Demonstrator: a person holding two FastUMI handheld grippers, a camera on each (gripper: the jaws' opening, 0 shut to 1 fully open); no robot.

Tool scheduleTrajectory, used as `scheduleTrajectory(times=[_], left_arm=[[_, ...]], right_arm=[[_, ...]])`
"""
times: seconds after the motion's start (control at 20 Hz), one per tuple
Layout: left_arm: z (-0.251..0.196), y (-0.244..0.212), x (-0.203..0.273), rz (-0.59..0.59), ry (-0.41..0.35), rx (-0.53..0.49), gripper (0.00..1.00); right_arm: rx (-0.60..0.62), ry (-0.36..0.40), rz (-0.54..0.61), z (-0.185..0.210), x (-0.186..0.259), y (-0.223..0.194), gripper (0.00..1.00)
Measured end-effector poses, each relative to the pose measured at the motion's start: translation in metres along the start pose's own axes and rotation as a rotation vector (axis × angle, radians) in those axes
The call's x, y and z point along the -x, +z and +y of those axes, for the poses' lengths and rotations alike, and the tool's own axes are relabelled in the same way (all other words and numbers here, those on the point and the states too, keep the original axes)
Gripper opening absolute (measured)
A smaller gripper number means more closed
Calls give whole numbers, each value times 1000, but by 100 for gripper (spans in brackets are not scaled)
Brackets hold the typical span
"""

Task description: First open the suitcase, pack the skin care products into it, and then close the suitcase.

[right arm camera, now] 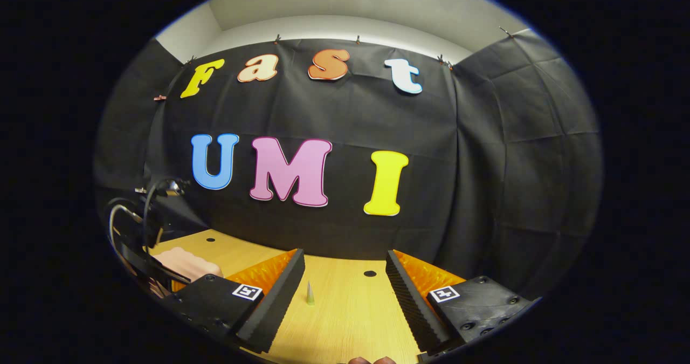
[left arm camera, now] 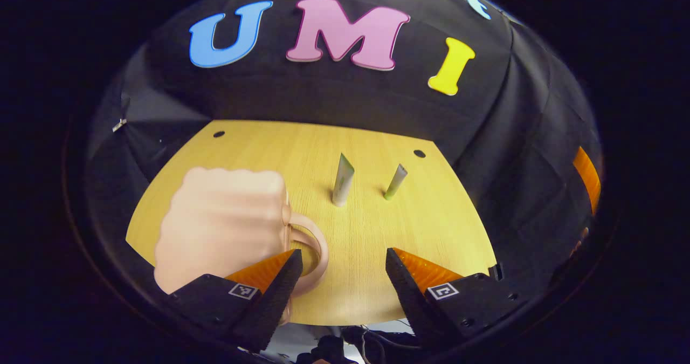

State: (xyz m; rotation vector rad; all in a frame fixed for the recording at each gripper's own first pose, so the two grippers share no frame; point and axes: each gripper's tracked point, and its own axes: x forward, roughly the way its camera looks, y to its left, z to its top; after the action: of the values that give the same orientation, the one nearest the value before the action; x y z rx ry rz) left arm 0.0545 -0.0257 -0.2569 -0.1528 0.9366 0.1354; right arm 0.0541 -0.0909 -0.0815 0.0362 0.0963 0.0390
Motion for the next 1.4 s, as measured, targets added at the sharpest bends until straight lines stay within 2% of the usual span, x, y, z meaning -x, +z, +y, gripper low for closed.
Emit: scheduleTrajectory(times=[0.15, 0.25, 0.35, 0.45, 0.5, 0.6, 0.65, 0.7, 0.75, 0.9, 0.95, 1.05, 1.15, 1.4], left_arm=[[11, -19, -55, 183, 84, 36, 96], [15, -32, -79, 254, 129, 52, 96], [25, -36, -98, 275, 182, 41, 97], [26, -40, -115, 295, 204, 47, 93], [28, -42, -119, 310, 218, 47, 94], [30, -47, -131, 331, 209, 55, 94], [40, -44, -131, 327, 239, 35, 88], [47, -48, -141, 325, 222, 26, 56], [41, -48, -138, 361, 175, 7, 24], [28, -6, -89, 314, 59, -154, 18], [29, 8, -71, 294, 39, -152, 17], [34, 46, -23, 251, -46, -76, 17], [63, 77, 25, 219, -98, -61, 16], [177, 129, 118, 89, -131, -14, 15]], right_arm=[[-23, -40, 48, -38, -11, -23, 96], [-21, -72, 108, -65, -14, -47, 96], [-17, -100, 132, -93, -19, -60, 96], [-47, -115, 180, -112, -24, -75, 96], [-53, -125, 195, -121, -26, -80, 96], [-54, -148, 208, -134, -32, -87, 96], [-60, -153, 215, -136, -35, -89, 96], [-69, -151, 219, -135, -38, -90, 97], [-77, -143, 217, -131, -39, -88, 98], [-53, -94, 200, -112, -46, -84, 98], [-36, -80, 200, -104, -50, -83, 98], [-22, -54, 191, -84, -59, -76, 98], [-29, -20, 171, -52, -68, -65, 98], [-100, -27, 164, 16, -89, -48, 98]])
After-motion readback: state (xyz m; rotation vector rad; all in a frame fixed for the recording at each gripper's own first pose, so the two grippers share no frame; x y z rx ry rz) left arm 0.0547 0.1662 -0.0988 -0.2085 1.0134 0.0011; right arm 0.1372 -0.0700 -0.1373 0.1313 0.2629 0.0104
